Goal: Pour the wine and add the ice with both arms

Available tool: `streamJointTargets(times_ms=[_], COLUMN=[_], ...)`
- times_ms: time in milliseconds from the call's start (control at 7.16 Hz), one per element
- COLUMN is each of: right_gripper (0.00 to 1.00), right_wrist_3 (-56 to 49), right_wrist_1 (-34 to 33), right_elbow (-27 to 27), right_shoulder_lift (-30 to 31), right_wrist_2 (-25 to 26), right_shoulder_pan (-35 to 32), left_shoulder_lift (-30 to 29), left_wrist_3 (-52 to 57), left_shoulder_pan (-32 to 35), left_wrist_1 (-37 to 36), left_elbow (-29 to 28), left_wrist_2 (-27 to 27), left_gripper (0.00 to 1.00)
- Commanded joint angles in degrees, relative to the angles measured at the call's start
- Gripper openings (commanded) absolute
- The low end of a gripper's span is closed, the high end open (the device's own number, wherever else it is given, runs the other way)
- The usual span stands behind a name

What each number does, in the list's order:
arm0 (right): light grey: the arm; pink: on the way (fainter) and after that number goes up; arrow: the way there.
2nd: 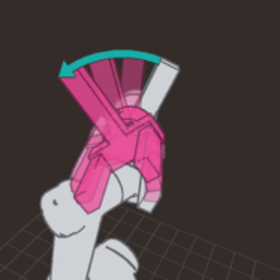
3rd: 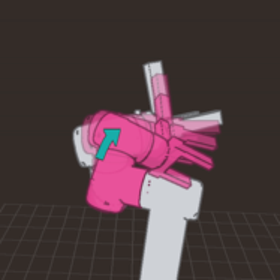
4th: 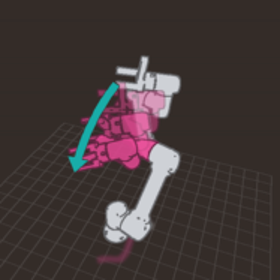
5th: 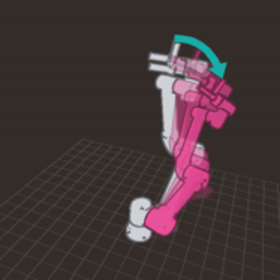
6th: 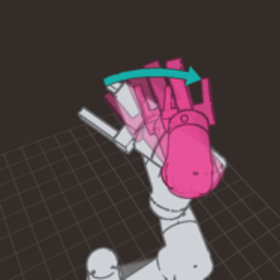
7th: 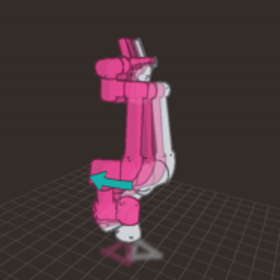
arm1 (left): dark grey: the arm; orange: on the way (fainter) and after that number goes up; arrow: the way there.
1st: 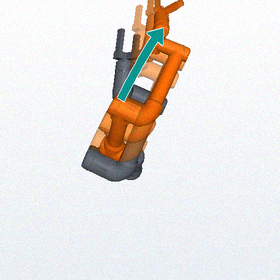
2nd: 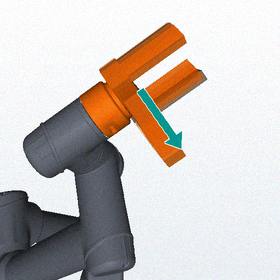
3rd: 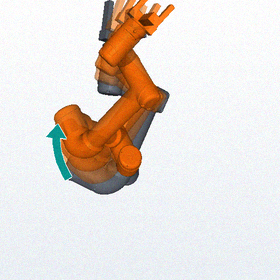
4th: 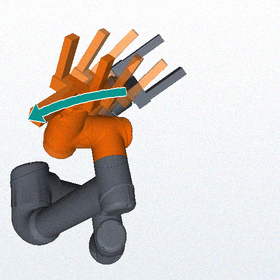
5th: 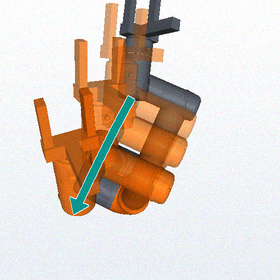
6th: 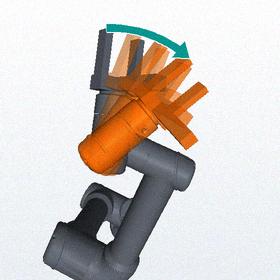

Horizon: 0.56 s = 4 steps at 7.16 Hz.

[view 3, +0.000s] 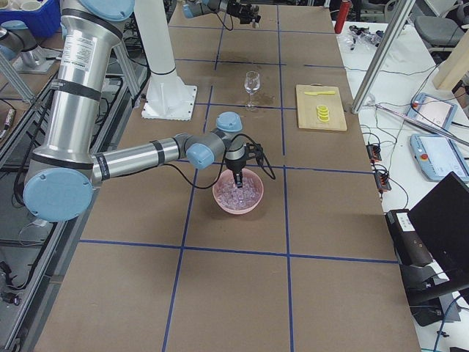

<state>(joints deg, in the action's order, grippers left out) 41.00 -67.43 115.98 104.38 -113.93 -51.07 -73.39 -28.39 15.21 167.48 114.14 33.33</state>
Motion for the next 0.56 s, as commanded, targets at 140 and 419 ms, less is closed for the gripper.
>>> streamJointTargets(times_ms=[140, 419], right_gripper=[0.0, 0.0], right_wrist_3=[0.14, 0.83], right_wrist_1=[0.37, 0.46], right_elbow=[4.42, 6.27], right_shoulder_lift=[1.09, 0.91], right_wrist_2=[-3.03, -4.89], right_shoulder_pan=[-2.53, -4.04], left_shoulder_lift=[-0.09, -0.18], left_wrist_3=[-10.85, -18.59], left_shoulder_pan=[-0.17, -0.26], left_wrist_1=[-0.05, 0.04], left_elbow=[-4.88, -8.31], left_wrist_2=[0.07, -0.28], left_gripper=[0.0, 0.0])
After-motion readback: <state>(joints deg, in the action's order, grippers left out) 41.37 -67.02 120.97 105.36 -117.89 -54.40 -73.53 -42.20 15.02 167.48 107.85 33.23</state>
